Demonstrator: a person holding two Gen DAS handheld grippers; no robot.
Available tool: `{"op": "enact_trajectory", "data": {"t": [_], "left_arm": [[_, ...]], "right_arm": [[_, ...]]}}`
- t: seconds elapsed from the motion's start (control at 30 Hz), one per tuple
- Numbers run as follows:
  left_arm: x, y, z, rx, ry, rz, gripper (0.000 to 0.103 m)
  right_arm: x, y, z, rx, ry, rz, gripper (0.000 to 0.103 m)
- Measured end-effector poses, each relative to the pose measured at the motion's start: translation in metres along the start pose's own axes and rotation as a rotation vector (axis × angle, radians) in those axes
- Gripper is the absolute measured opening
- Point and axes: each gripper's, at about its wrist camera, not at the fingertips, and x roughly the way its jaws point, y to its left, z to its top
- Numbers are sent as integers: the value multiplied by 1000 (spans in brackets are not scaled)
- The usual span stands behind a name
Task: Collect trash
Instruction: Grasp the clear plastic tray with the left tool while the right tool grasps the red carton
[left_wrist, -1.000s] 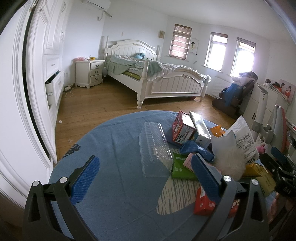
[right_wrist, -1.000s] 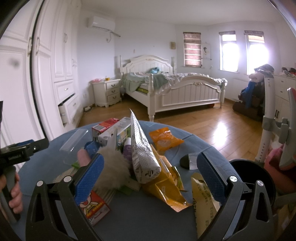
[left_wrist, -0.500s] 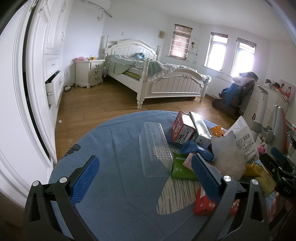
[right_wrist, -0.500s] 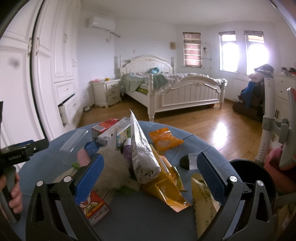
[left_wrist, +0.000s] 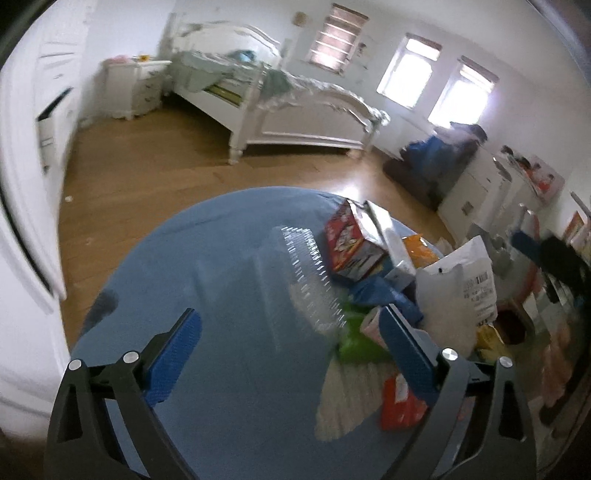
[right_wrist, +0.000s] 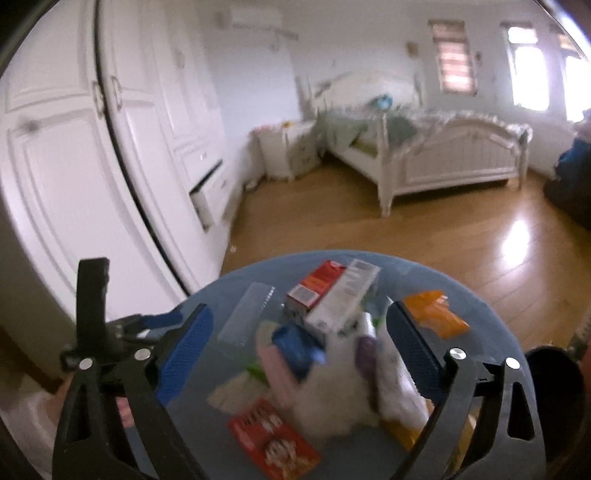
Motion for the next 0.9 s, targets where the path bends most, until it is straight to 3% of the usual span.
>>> {"op": "enact_trajectory", "data": {"t": [0.17,0.27,0.33,0.47,0.57,0.63,0.8,0.9], "left_arm": [[47,-4,14,64,178,62,78],[61,-1,19,66,225,75,69],[67,8,22,60,253,82,59],[56,27,26,45,238,68,56],[51,38,23,58,227,78,47],[50,42,20,58,217,42,47],[43,42,16,71,189,33,45],[35,48,16,55,172,24,43]], "right_arm": [[54,-14,43,85,142,63,76],[87,-13,53,132,245,139,75],[108,-7,55,110,307,100,75],[145,-6,43,120,434,16,74],[154,-5,44,113,447,-33,74],[159,3,45,90,467,-67,74],[181,27,44,-33,509,-189,75],[190,36,41,-76,532,-194,75]]}}
